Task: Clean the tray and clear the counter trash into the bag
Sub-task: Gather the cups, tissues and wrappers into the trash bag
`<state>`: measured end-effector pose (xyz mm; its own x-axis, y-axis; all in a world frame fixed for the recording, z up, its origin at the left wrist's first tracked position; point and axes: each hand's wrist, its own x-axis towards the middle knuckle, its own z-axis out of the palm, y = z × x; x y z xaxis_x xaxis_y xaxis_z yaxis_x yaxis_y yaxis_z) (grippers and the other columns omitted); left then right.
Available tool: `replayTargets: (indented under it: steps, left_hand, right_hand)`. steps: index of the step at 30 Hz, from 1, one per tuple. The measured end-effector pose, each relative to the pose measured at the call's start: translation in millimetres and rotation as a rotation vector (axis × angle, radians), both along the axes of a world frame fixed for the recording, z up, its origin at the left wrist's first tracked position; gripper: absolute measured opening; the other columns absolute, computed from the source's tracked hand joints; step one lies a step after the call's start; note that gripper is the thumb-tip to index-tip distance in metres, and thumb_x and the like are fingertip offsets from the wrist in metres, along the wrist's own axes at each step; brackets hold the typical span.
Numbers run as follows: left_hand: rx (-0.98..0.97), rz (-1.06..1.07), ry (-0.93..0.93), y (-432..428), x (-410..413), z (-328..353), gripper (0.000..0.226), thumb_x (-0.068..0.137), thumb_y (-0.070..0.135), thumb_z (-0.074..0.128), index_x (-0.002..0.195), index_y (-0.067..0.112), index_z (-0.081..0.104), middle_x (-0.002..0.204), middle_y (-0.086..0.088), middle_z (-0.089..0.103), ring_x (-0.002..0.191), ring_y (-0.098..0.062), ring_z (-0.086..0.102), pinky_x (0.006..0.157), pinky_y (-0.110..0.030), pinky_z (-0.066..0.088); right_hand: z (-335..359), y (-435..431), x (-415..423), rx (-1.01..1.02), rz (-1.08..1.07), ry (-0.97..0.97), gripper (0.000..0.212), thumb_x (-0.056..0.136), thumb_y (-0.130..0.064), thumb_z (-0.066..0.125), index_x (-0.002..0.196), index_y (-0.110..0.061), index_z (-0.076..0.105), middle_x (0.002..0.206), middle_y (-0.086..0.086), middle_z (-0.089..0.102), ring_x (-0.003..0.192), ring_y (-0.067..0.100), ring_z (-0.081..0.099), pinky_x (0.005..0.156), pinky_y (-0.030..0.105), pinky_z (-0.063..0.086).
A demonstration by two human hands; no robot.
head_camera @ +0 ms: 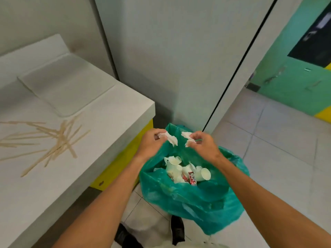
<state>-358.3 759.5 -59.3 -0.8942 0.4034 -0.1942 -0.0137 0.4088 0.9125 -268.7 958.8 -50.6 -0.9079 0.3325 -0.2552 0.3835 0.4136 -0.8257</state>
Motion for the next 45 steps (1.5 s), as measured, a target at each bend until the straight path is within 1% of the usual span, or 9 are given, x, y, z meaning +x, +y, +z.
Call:
replayTargets:
  steps: [3, 6, 11, 19, 23, 27, 37, 42, 45]
  left_hand:
    - [-0.037, -0.017, -0.069, 28, 14, -29, 0.036, 0.093, 0.02, 0.063, 0.128, 0.013, 0.061, 0.132, -0.001, 0.06, 0.113, -0.012, 0.058, 0.099, -0.026, 0.046]
    - [-0.094, -0.046, -0.129, 46, 25, -54, 0.048, 0.094, 0.019, 0.061, 0.14, 0.013, 0.049, 0.142, -0.003, 0.049, 0.126, -0.015, 0.05, 0.109, -0.033, 0.041]
    - [-0.252, -0.238, -0.284, 52, 41, -84, 0.071, 0.094, 0.029, 0.061, 0.153, 0.029, 0.023, 0.16, 0.002, 0.022, 0.144, -0.022, 0.031, 0.115, -0.047, 0.032]
    - [-0.274, -0.193, -0.248, 32, 40, -82, 0.053, 0.098, 0.022, 0.057, 0.147, 0.023, 0.039, 0.148, -0.003, 0.043, 0.119, -0.02, 0.053, 0.101, -0.038, 0.047]
    - [-0.249, -0.125, -0.15, 10, 32, -61, 0.044, 0.096, 0.023, 0.058, 0.139, 0.024, 0.048, 0.134, 0.002, 0.053, 0.111, -0.014, 0.055, 0.08, -0.023, 0.05]
    - [-0.195, -0.048, -0.049, -23, 21, -30, 0.04, 0.095, 0.02, 0.06, 0.134, 0.022, 0.053, 0.13, 0.005, 0.056, 0.108, -0.011, 0.058, 0.088, -0.028, 0.053]
    - [-0.125, 0.251, 0.168, -174, 18, 53, 0.026, 0.096, 0.019, 0.059, 0.121, 0.023, 0.063, 0.117, 0.008, 0.062, 0.095, -0.005, 0.061, 0.073, -0.007, 0.047]
    - [-0.145, 0.4, 0.233, -268, 23, 78, 0.023, 0.096, 0.022, 0.06, 0.119, 0.022, 0.065, 0.116, 0.009, 0.063, 0.099, -0.004, 0.061, 0.085, -0.015, 0.049]
    - [-0.163, 0.493, 0.251, -325, 26, 85, 0.023, 0.096, 0.02, 0.06, 0.118, 0.022, 0.065, 0.117, 0.009, 0.062, 0.1, -0.003, 0.06, 0.081, -0.008, 0.047]
  right_hand:
    - [-21, 27, 26, 0.002, -0.032, -0.108, 0.019, 0.089, -0.012, 0.068, 0.108, -0.013, 0.067, 0.109, 0.003, 0.067, 0.092, 0.018, 0.065, 0.078, 0.023, 0.049]
    - [-42, 45, 43, 0.002, -0.017, -0.234, 0.035, 0.089, -0.015, 0.068, 0.124, -0.016, 0.062, 0.124, 0.004, 0.062, 0.108, 0.018, 0.061, 0.091, 0.027, 0.046]
    - [-59, 58, 61, 0.015, 0.043, -0.379, 0.048, 0.09, -0.02, 0.066, 0.136, -0.019, 0.053, 0.135, 0.004, 0.054, 0.125, 0.019, 0.05, 0.103, 0.031, 0.04]
    - [-63, 46, 49, -0.013, 0.075, -0.297, 0.029, 0.09, -0.017, 0.066, 0.119, -0.023, 0.062, 0.118, 0.0, 0.062, 0.115, 0.018, 0.057, 0.1, 0.033, 0.045]
    - [-45, 21, 23, -0.02, 0.135, -0.197, 0.027, 0.091, -0.014, 0.065, 0.117, -0.022, 0.063, 0.114, 0.0, 0.063, 0.109, 0.018, 0.06, 0.097, 0.035, 0.049]
    - [-22, -17, -10, -0.003, 0.211, -0.07, 0.027, 0.092, -0.01, 0.064, 0.118, -0.017, 0.064, 0.112, -0.001, 0.064, 0.105, 0.013, 0.06, 0.095, 0.029, 0.05]
    - [42, -168, -83, -0.055, 0.442, 0.185, 0.022, 0.092, -0.01, 0.062, 0.11, -0.022, 0.066, 0.104, -0.01, 0.065, 0.087, 0.001, 0.062, 0.071, 0.007, 0.047]
    - [61, -262, -111, -0.095, 0.592, 0.254, 0.022, 0.091, -0.01, 0.062, 0.108, -0.022, 0.068, 0.105, -0.009, 0.067, 0.088, 0.004, 0.063, 0.072, 0.006, 0.046]
    - [69, -321, -125, -0.127, 0.67, 0.266, 0.022, 0.091, -0.011, 0.062, 0.107, -0.023, 0.068, 0.107, -0.008, 0.067, 0.088, 0.005, 0.064, 0.071, 0.007, 0.047]
